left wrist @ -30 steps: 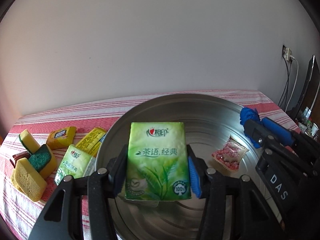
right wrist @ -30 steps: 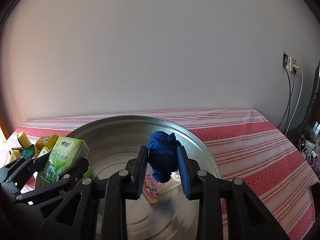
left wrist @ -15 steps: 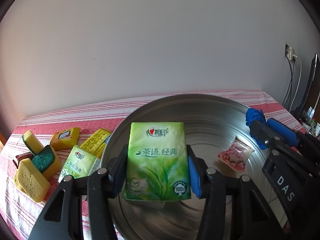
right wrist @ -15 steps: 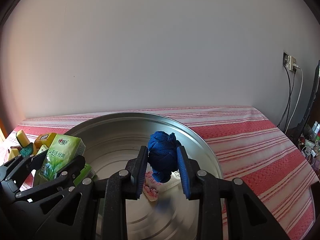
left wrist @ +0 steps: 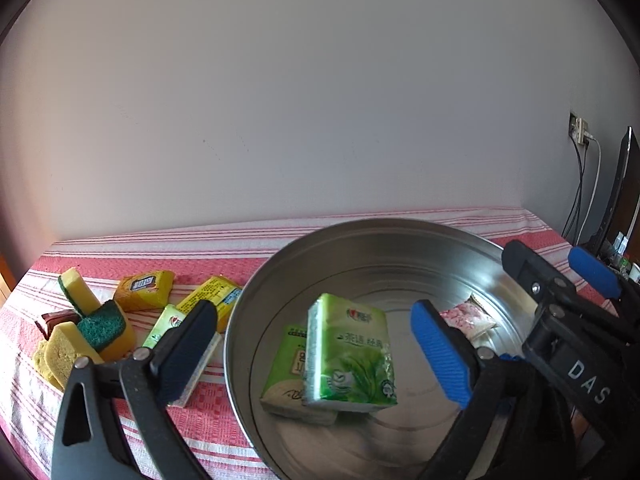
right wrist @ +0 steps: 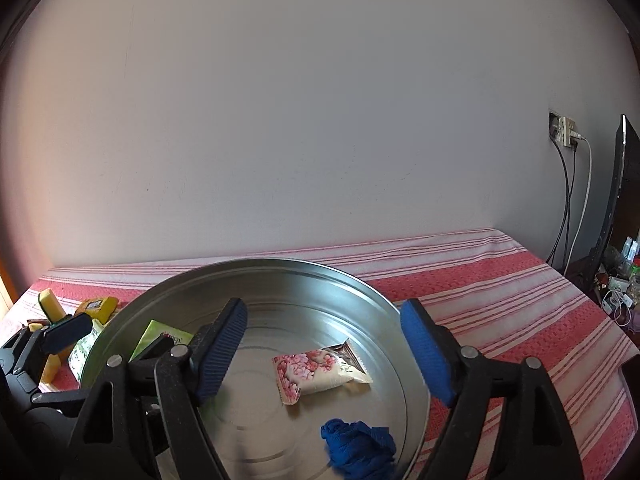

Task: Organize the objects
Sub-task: 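Open both tools to drop the blue cloth and tissue pack into the tin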

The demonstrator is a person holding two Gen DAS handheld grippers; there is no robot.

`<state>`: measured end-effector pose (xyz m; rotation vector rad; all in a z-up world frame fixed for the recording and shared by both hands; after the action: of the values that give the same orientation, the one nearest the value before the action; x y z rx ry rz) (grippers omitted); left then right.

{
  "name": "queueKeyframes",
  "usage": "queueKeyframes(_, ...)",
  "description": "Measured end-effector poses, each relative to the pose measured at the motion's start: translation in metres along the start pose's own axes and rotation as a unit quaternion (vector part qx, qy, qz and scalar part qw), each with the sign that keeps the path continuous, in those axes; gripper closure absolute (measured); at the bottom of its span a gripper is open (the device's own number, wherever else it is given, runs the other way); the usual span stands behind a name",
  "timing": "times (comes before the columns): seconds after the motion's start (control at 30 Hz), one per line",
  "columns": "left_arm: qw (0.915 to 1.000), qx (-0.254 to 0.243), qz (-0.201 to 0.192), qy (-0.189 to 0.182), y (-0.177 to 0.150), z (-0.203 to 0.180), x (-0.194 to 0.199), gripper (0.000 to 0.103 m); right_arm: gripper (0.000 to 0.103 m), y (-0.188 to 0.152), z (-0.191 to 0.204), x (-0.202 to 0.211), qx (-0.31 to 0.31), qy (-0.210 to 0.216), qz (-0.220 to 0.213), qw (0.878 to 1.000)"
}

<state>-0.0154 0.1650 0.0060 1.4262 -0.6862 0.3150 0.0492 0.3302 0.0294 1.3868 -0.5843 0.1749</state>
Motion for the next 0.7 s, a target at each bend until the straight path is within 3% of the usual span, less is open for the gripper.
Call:
queueKeyframes(0.07,0.9999,0.001,-0.012,0.007,0.001,0.001,0.003,0.001,0.013,0.001,-0.005,0.001,-0.017,0.008,-0.005,1.000)
queueKeyframes(0.43,0.9997,0.010,-0.006,0.019,-0.004,0.010,-0.002,0.001,0.013,-0.003,-0.008,-0.009,-0.060,0.040,0.016,0.997)
queueKeyframes(0.7,0.9995,0.020,-0.008,0.023,-0.005,0.018,0.000,0.001,0.013,-0.007,-0.008,-0.003,-0.080,0.048,-0.028,0.995)
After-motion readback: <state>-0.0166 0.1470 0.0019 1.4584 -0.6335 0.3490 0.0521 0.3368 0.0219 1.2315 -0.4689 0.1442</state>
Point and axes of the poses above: each gripper's, at about its wrist camera, not at the fingertips, and x roughly against the way its jaws point, z to its left, y to its top, the point moved 3 cm from there along -x, roughly the way its jaws point, and after that the axes turned 7 degrees about z, right-handed, at the moved point
